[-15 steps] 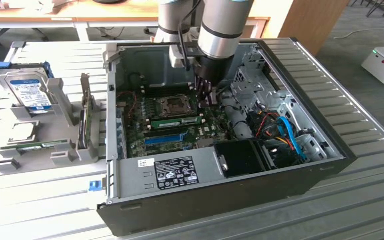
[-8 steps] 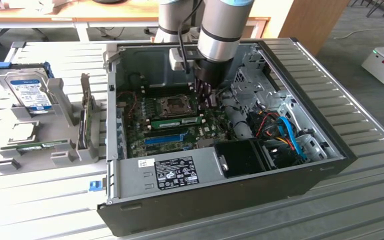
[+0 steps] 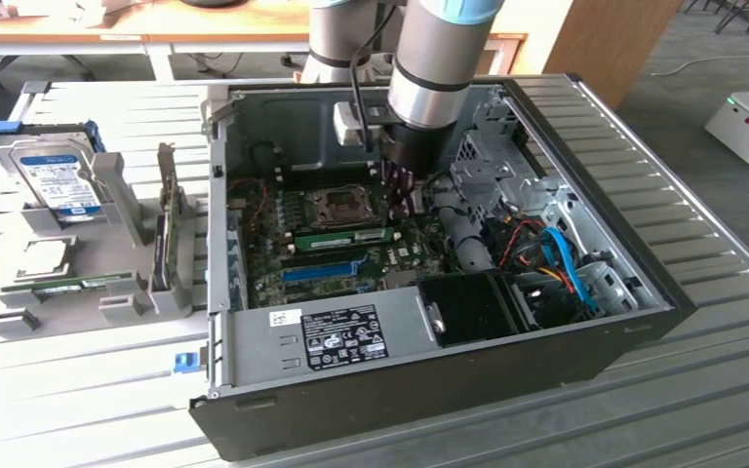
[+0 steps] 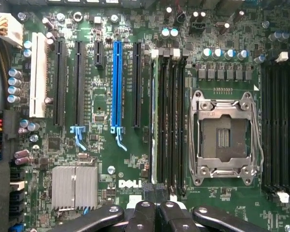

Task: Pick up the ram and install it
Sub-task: 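Press down the ram until it locks into place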

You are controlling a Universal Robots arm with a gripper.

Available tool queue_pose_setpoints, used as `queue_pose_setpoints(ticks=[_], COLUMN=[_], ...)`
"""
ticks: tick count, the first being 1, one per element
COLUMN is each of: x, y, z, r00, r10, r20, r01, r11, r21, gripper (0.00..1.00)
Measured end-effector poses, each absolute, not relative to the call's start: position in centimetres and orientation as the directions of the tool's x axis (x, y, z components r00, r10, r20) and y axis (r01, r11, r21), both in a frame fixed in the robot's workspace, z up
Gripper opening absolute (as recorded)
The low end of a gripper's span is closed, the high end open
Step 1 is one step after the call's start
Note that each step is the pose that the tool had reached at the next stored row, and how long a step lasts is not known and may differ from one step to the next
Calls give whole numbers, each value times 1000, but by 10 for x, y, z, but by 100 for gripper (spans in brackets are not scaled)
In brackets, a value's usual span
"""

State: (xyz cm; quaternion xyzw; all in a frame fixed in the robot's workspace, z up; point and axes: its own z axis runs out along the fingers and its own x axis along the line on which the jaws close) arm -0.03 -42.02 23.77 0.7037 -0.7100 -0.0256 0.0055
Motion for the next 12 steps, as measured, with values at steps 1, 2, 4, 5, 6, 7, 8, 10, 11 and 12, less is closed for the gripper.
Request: queue_pose_setpoints(ticks=[1, 2, 4, 5, 6, 7, 8, 10, 11, 12], x=[1, 2, 3, 3, 3, 3, 3, 3, 3, 3], y=[-420, -420, -420, -420, -420, -420, -420, -420, -420, -420], z=[238, 238, 238, 238, 238, 238, 238, 236, 236, 235], r00=[-10, -10, -9, -9, -10, -9, -10, -9, -10, -10], r10=[-1000, -1000, -1000, -1000, -1000, -1000, -1000, -1000, -1000, -1000], r20=[-28, -28, -28, -28, -28, -28, -28, -28, -28, -28], r01=[-999, -999, -999, -999, -999, -999, -999, -999, -999, -999], r11=[8, 8, 8, 8, 8, 8, 8, 8, 8, 8], r21=[44, 44, 44, 44, 44, 44, 44, 44, 44, 44], gripper=[11, 11, 11, 11, 11, 11, 11, 11, 11, 11])
